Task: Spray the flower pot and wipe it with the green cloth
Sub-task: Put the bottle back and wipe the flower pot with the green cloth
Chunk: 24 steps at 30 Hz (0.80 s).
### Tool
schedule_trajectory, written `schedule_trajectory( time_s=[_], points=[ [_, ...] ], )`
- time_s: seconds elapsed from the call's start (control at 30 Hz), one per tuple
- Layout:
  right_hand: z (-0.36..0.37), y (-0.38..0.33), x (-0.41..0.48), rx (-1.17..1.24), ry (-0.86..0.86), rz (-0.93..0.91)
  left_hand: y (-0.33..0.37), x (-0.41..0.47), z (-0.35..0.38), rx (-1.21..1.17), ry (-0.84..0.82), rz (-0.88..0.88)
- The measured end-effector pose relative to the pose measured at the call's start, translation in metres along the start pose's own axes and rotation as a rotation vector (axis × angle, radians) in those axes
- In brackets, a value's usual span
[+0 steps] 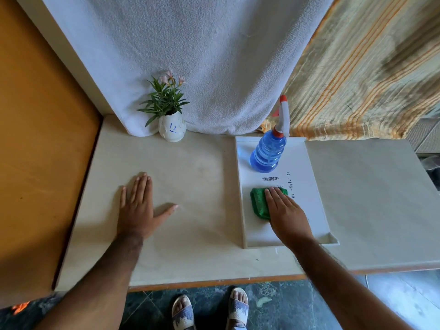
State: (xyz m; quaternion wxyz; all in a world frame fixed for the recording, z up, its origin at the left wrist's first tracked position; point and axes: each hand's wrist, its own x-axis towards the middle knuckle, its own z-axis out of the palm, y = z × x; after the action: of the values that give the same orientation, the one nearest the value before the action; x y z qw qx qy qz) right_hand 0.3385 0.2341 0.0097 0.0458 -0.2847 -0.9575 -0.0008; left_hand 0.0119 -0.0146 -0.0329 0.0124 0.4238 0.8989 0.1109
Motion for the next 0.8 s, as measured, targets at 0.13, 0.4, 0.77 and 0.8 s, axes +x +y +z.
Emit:
schedule_trajectory(
  time_s=[0.13, 0.4, 0.77, 0.8],
  points=[
    [-0.012, -0.009, 0.007, 0.023, -0.009, 0.092, 0.0, -0.001, 0.0, 0.002, 0.0, -0.002],
    [-0.075, -0.084, 0.082, 0.36, 0.194, 0.005, -0.002, 0.001, -0.001, 0.01, -0.052, -0.018],
    [-0.028, -0.151, 0.202, 0.358, 0.271, -0.284, -0.005, 0.004, 0.001, 0.003, -0.061, -0.012],
    [-0.024, -0.155, 0.21, 0.342, 0.292, -0.291, -0.006, 0.005, 0.001, 0.001, -0.063, -0.011]
  ],
)
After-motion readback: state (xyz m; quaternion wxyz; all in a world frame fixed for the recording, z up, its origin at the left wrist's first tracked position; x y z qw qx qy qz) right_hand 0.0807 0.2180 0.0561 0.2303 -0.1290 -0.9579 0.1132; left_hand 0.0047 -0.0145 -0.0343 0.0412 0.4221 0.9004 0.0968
